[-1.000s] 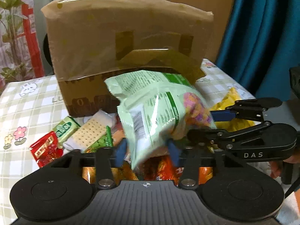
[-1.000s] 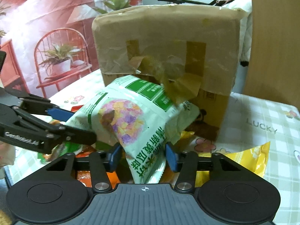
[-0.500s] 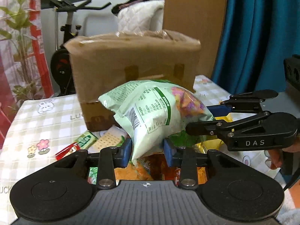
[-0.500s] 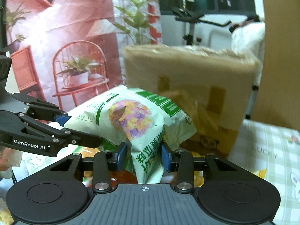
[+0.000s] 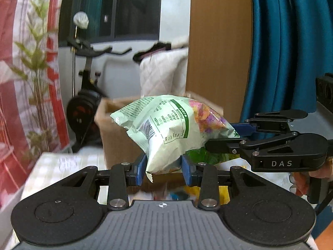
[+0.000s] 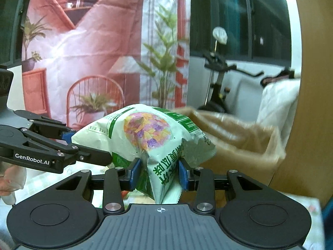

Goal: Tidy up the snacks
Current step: 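Carry the green bag over the lined box and open both tools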

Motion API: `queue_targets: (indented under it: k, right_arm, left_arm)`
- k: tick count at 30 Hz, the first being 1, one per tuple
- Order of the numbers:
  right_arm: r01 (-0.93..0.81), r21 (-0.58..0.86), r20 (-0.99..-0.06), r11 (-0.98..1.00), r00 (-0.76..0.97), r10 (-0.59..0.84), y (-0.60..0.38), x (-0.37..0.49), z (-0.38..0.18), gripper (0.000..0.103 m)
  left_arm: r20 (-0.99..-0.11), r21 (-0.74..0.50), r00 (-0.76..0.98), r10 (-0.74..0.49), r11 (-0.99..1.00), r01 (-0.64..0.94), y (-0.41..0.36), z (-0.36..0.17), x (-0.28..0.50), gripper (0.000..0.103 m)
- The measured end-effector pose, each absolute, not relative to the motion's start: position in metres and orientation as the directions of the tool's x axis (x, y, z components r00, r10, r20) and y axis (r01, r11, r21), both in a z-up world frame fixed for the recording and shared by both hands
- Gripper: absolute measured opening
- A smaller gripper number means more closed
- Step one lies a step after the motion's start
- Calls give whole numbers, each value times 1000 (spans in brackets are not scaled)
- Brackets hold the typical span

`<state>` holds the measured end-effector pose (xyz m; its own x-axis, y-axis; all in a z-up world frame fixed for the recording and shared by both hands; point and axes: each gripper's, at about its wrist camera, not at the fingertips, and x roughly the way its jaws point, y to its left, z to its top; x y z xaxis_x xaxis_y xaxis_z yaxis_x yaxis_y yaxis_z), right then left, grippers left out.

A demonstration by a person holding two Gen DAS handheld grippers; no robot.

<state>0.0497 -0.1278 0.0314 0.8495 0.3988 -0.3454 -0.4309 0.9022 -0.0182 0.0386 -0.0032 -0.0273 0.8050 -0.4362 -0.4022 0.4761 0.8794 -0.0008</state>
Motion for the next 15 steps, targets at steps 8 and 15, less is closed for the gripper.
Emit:
queue_targets:
  k: [8, 15]
  right_arm:
    - [-389, -97, -311, 916, 886, 343, -150, 103, 73, 35]
    - [-341, -140, -357, 930, 893, 274, -164, 171, 72, 35]
  left_arm:
    - [-352, -46, 805, -478, 868, 495, -28, 3, 111, 39]
    - [-409, -129, 768, -493, 864, 486, -50, -1, 199, 39]
